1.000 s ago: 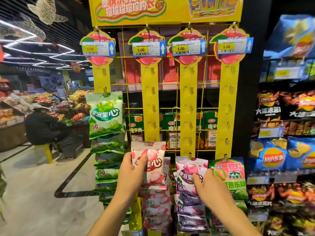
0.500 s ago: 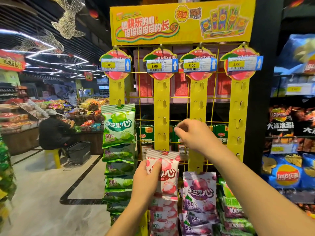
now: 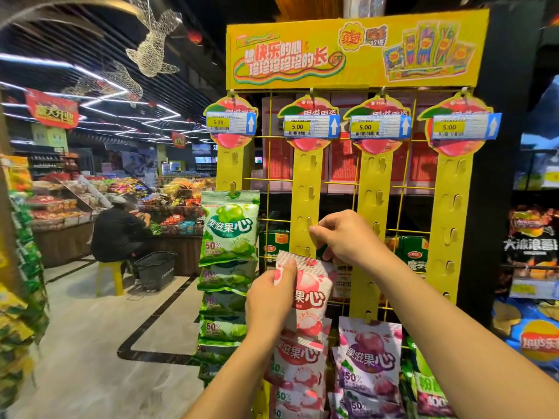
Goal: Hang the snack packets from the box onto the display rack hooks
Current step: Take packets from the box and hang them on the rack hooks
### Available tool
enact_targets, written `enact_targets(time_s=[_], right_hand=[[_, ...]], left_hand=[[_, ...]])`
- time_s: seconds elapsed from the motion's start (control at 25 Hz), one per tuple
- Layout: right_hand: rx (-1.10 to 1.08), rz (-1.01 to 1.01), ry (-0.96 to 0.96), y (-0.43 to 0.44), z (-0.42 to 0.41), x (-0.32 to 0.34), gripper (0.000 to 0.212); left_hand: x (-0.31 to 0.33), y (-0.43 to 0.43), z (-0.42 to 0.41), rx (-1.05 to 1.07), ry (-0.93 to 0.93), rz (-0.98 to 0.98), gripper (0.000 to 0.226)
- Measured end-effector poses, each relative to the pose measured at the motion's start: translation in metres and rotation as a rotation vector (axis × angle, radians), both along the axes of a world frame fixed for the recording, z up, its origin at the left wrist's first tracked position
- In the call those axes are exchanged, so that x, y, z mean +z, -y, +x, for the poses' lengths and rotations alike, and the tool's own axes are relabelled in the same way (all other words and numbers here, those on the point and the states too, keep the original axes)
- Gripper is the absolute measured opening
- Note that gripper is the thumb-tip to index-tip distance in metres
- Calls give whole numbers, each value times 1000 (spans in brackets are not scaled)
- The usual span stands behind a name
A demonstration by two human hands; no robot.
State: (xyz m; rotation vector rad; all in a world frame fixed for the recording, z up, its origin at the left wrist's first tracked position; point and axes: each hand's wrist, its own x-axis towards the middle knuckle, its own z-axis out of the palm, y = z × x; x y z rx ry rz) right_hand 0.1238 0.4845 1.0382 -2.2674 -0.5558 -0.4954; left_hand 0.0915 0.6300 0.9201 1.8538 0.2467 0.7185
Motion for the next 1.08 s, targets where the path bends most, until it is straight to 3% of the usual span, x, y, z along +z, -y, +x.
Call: enact_targets(time_s=[0.12,0.28,0.64,1.08], right_hand=[[7,-20,21,-1,3,-1,25],[36,33,-11,-1,4,-1,26],[63,45,-7,1,2,-1,25],[53,44,15,0,0,-3,24]], left_hand=[[-7,-1,6,38,-44,20,76],[-15,0,6,74,-57,60,65],[-35,2,-4,79,-65,-12,69],[-42,7,-18,101,-136,75,65]])
